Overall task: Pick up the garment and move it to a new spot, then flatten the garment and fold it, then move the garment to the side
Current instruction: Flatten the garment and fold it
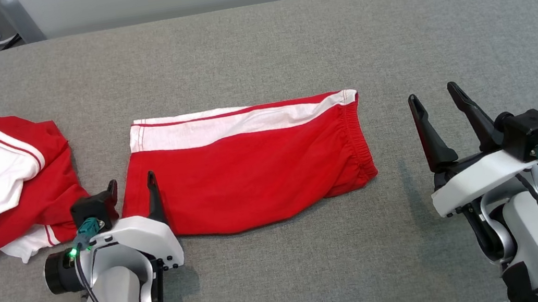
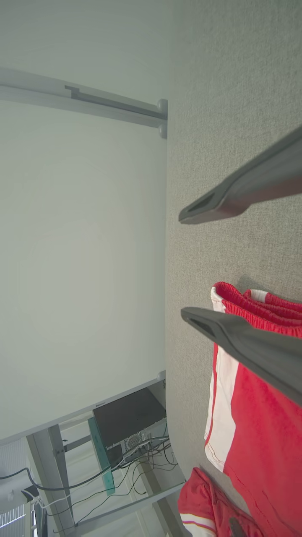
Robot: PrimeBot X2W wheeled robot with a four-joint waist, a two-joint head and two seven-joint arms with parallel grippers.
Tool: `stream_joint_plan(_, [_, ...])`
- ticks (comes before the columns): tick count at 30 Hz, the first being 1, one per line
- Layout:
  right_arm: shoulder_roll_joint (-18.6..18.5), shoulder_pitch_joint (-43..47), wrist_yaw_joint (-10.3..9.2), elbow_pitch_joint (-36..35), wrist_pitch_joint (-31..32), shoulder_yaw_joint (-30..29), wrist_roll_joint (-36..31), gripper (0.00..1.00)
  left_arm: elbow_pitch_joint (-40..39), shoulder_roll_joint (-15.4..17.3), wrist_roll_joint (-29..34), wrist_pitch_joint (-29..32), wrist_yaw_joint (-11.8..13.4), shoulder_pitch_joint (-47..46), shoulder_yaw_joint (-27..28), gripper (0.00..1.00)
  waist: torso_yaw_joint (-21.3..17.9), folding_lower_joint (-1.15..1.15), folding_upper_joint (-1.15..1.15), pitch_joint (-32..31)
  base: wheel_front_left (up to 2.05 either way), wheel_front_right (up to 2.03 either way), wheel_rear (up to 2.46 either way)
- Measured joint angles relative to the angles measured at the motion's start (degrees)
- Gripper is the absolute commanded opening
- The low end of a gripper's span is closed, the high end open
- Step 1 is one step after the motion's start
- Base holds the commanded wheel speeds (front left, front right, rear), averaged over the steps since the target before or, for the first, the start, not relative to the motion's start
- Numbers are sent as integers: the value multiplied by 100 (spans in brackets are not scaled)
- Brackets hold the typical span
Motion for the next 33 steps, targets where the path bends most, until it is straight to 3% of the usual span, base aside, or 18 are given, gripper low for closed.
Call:
stream_joint_plan(7, [8, 5, 0, 73, 0, -10, 3, 100, -1233, 198, 666, -11, 168, 530, -77, 100, 21, 0, 0, -186, 0, 0, 0])
stream_joint_plan(15, [74, 153, 0, 246, 0, -13, 44, 100, -2152, 200, 989, -24, 172, 1241, 15, 100, 47, 0, 0, -489, 0, 0, 0])
stream_joint_plan(25, [125, 353, 0, 725, 0, 49, 44, 100, -2580, 169, 1044, -24, 156, 2074, 135, 100, 196, 0, 0, -675, 0, 0, 0])
stream_joint_plan(33, [151, 16, 0, 1333, 0, -21, 188, 100, -2652, 137, 1046, -24, 44, 2082, 66, 100, 671, 0, 0, -434, 0, 0, 0])
